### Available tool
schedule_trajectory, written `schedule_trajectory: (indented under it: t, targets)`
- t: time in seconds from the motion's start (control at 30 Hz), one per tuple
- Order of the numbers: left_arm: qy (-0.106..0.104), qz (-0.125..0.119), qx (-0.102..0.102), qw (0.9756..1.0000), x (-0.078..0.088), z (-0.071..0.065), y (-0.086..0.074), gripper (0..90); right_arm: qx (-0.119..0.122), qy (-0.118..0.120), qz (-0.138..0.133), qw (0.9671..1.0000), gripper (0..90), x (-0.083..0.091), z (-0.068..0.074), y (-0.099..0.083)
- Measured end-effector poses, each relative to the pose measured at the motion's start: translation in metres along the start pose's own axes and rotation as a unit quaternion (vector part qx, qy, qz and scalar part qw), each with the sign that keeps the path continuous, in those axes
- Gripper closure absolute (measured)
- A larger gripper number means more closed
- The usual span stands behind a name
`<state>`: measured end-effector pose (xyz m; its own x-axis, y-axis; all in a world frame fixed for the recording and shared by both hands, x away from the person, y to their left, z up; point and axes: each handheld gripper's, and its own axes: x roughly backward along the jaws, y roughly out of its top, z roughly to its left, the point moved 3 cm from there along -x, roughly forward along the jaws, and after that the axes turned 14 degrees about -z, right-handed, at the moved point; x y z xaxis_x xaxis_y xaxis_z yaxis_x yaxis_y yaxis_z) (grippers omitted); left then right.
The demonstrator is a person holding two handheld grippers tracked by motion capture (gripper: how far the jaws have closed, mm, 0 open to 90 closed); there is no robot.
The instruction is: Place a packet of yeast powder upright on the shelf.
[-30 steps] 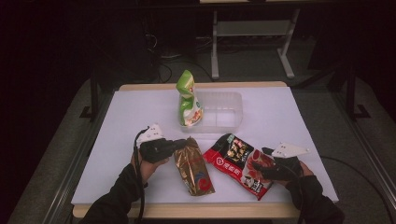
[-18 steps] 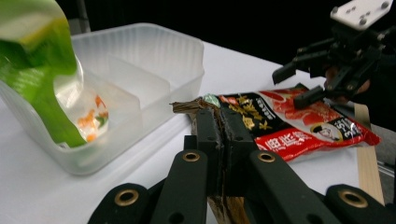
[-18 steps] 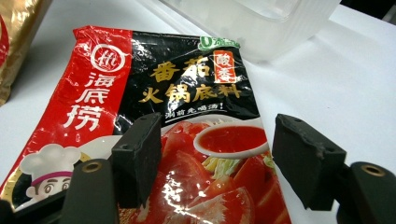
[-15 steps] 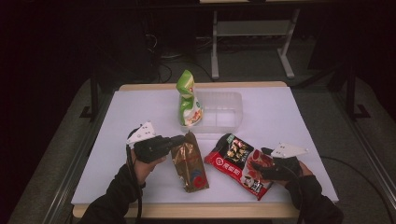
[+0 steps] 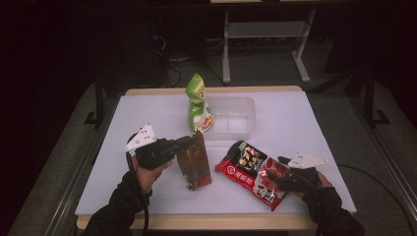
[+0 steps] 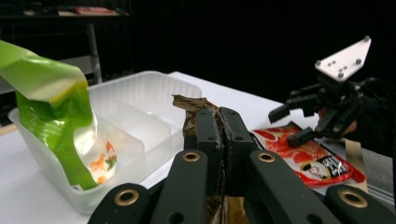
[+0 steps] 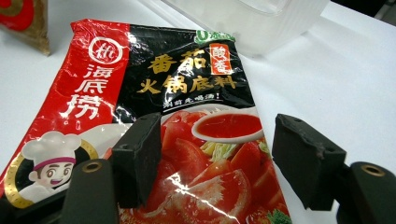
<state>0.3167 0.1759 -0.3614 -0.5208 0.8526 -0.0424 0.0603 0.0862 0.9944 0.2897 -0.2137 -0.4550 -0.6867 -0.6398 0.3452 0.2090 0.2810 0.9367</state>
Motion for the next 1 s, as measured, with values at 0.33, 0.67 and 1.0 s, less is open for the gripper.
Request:
schedule_trajectory:
  t: [0.33, 0.67, 1.0]
  targets:
    - [0.022, -0.023, 0.000, 0.9995, 0.001, 0.002, 0.008, 87.6, 0.000, -0.002, 0.000, 1.0000, 32.3, 0.001, 0.000, 0.000]
    - [0.045, -0.044, 0.005, 0.9980, -0.003, 0.008, 0.017, 87.6, -0.002, -0.005, 0.002, 1.0000, 32.3, 0.001, 0.000, -0.001]
    - [0.060, -0.047, 0.001, 0.9971, -0.018, 0.013, 0.024, 87.6, -0.006, -0.005, -0.006, 1.0000, 31.9, 0.003, -0.001, -0.001]
